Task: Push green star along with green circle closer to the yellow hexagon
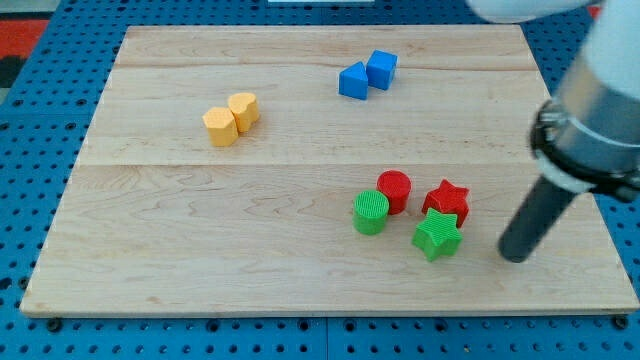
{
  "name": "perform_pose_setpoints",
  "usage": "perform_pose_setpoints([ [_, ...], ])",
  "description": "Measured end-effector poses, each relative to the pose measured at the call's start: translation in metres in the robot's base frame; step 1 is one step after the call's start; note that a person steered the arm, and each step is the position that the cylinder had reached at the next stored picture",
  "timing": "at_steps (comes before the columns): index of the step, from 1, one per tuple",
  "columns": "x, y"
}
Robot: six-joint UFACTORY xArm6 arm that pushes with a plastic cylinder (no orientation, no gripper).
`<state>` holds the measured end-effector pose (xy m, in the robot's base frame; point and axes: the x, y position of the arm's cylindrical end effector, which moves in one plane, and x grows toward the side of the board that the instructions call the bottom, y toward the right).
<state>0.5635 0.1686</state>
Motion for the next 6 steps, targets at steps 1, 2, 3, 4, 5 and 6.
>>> perform_pose_setpoints([
  [1, -0.008, -0.055],
  [2, -0.032, -0.11],
  [3, -0.064, -0.127],
  [4, -0.064, -0.143],
  [5, -0.064, -0.174],
  [6, -0.066, -0.215],
])
